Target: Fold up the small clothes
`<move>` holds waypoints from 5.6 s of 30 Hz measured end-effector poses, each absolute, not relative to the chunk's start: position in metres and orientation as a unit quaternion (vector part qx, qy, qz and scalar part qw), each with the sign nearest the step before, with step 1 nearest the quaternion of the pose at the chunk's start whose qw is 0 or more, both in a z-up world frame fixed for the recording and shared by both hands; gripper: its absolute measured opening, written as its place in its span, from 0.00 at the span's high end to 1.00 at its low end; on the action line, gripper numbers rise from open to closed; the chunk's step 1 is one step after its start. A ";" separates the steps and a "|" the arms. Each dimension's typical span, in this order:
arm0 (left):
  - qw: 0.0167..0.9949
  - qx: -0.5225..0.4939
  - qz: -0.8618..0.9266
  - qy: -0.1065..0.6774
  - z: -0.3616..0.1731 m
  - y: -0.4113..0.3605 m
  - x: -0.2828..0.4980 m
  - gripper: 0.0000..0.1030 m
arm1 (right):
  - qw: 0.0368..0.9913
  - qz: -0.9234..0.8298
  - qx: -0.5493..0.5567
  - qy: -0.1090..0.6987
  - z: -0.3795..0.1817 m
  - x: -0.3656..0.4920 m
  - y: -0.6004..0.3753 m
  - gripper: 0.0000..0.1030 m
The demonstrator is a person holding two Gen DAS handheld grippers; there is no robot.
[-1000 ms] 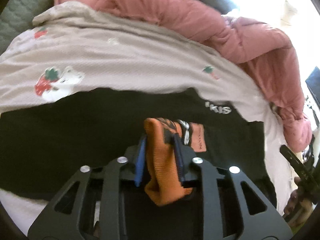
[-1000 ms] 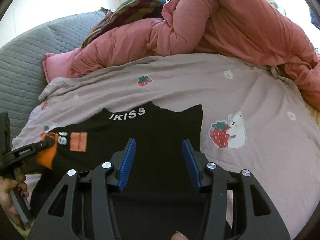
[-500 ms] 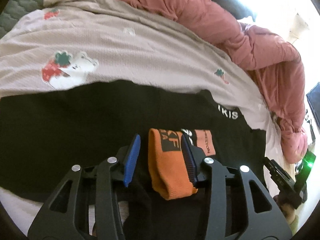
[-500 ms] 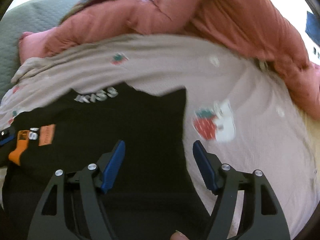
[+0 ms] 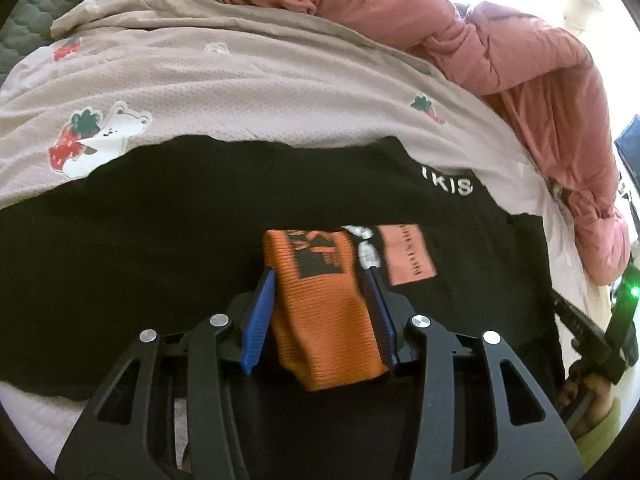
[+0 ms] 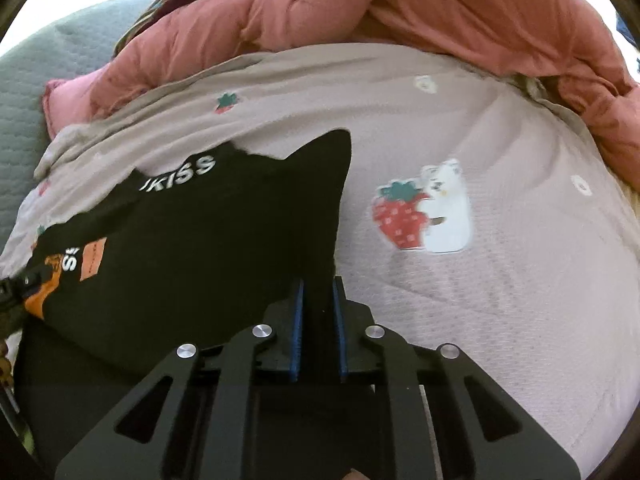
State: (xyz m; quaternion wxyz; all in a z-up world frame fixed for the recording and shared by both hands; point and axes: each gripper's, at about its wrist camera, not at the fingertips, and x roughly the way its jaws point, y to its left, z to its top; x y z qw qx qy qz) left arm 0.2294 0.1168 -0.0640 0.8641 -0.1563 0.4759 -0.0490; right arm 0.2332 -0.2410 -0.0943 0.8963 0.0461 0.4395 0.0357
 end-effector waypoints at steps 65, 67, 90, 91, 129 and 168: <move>0.898 -0.130 0.226 0.354 0.005 0.260 0.135 0.09 | 0.897 0.263 -0.053 0.353 -0.012 0.166 0.000 0.04; 0.896 -0.140 0.234 0.350 0.004 0.269 0.132 0.09 | 0.894 0.267 -0.056 0.355 -0.014 0.167 0.007 0.04; 0.849 -0.161 0.356 0.355 -0.018 0.345 0.105 0.09 | 0.862 0.349 -0.073 0.361 -0.026 0.165 0.102 0.04; 0.848 -0.164 0.357 0.357 -0.021 0.348 0.105 0.09 | 0.861 0.350 -0.074 0.362 -0.028 0.163 0.103 0.04; 0.916 -0.231 0.094 0.315 -0.002 0.284 0.124 0.91 | 0.883 0.265 -0.010 0.386 -0.036 0.163 0.001 0.04; 0.886 -0.195 -0.164 0.388 -0.024 0.071 0.158 0.85 | 0.906 0.153 0.073 0.388 -0.039 0.159 -0.170 0.04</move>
